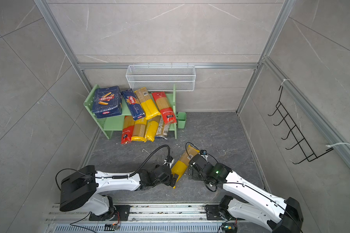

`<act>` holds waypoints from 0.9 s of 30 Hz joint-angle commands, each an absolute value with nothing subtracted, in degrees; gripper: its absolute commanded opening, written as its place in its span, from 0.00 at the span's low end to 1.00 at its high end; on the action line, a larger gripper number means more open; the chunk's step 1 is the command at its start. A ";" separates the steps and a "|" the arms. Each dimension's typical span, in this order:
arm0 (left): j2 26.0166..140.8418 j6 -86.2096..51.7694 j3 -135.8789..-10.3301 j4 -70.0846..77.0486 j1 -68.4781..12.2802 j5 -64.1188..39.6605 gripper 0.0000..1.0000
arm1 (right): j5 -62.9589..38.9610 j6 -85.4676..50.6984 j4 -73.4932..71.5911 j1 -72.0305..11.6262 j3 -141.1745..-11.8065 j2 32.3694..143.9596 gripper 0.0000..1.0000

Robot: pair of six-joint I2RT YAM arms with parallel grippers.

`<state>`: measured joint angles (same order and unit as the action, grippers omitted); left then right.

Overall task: Arrange pasta packages on shelves
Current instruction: Pick up the pasta bag from the center of the table.

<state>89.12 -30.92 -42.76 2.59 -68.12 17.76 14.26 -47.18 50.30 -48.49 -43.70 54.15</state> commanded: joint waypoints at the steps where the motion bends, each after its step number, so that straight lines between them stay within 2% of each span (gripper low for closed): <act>1: 90.93 -28.01 -45.30 6.09 -67.98 16.71 1.00 | 14.58 -45.66 54.25 -47.99 -42.98 51.36 1.00; 11: 95.60 -29.46 -43.39 6.52 -68.47 18.49 1.00 | 14.79 -45.88 59.90 -47.80 -43.39 45.06 1.00; 21: 100.41 -31.76 -41.35 6.08 -68.53 18.55 0.99 | 13.65 -45.62 58.38 -47.81 -45.74 49.37 1.00; 24: 100.11 -32.47 -39.74 7.28 -68.64 18.96 0.94 | 13.32 -45.83 58.10 -47.81 -45.97 49.99 1.00; 27: 99.92 -33.19 -38.90 7.50 -68.81 19.92 0.81 | 13.44 -45.88 58.74 -47.79 -46.70 50.10 1.00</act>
<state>97.89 -30.48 -41.50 11.00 -68.75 21.02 13.50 -46.48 58.11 -48.05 -44.38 49.95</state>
